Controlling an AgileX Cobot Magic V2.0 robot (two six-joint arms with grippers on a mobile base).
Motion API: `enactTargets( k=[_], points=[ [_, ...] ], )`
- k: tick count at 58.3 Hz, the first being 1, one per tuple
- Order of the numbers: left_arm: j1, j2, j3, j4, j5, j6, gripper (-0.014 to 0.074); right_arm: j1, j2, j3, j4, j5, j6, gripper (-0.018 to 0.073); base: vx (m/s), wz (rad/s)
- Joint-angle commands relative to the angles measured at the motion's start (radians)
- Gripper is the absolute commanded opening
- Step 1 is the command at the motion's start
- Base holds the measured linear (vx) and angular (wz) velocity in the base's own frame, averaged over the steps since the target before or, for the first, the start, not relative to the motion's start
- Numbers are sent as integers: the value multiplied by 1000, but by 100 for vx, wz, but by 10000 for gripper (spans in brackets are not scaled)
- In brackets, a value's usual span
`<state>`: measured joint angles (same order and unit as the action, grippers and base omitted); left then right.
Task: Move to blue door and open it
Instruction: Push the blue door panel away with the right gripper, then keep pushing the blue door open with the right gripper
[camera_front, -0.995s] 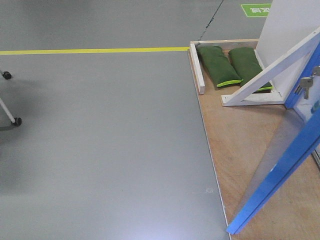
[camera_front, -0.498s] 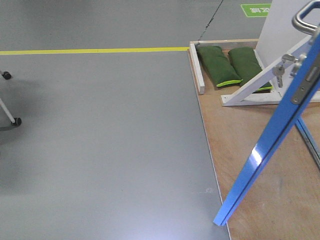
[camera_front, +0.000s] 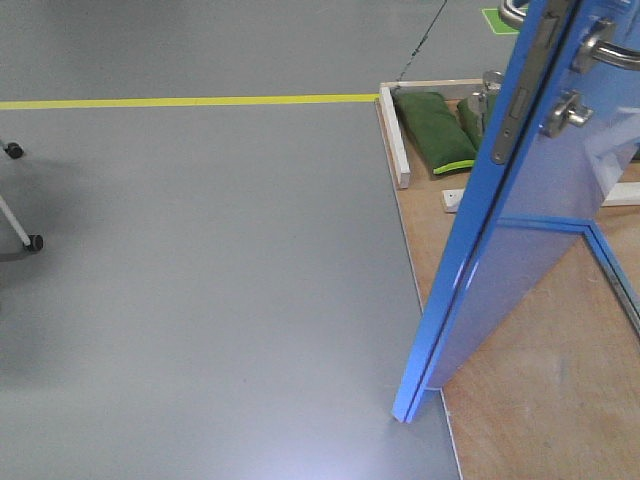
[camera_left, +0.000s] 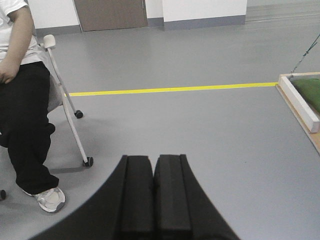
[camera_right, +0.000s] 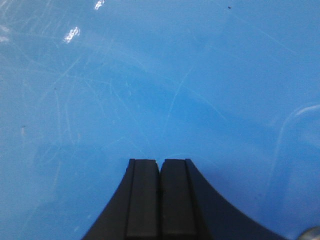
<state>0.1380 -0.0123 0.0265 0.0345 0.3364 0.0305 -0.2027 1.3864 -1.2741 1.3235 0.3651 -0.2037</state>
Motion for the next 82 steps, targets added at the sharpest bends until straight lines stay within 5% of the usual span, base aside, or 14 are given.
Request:
enactTargets(
  k=[1,82],
  points=[
    [-6,-14,4,-5,-87,-2,70,-1,-30,-30,14,-15,-16,2,0,0],
    [-6,-14,4,-5,-87,-2,70,-1,-30,-30,15,-15,-16,2,2,3]
  ],
)
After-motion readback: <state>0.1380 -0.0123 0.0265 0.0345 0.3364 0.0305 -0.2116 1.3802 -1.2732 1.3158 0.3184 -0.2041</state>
